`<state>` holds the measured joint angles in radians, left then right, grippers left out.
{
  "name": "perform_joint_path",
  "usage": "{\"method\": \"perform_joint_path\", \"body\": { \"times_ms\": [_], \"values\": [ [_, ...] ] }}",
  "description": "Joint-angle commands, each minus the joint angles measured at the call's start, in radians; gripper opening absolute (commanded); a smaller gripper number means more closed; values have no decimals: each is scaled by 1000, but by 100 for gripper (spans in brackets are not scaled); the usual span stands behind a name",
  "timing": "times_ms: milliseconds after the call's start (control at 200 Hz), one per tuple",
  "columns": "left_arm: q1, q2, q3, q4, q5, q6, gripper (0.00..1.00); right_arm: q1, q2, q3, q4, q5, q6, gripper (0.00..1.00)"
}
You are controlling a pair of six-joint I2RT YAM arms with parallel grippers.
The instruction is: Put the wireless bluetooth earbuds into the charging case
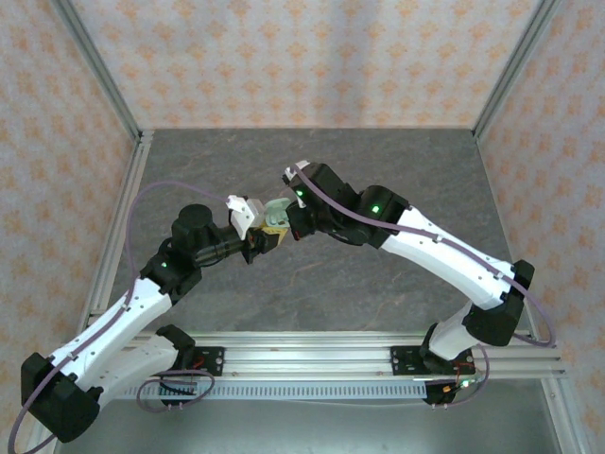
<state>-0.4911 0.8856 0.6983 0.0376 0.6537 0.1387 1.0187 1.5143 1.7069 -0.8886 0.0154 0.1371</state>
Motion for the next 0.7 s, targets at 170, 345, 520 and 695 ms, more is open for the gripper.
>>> {"method": "perform_joint_path", "body": {
  "times_ms": [170, 345, 520, 695],
  "values": [
    [-8, -31, 2, 40, 17, -1, 8, 22, 20, 47, 2, 23, 5, 5],
    [-8, -34, 3, 41, 17, -4, 8, 23, 25, 58, 5, 55, 6, 5],
    [-7, -37, 2, 36, 13, -1, 8, 22, 47, 77, -23, 63, 6, 6],
    [-7, -34, 2, 38, 11, 1, 8, 23, 65, 85, -45, 59, 9, 9]
  ]
}}
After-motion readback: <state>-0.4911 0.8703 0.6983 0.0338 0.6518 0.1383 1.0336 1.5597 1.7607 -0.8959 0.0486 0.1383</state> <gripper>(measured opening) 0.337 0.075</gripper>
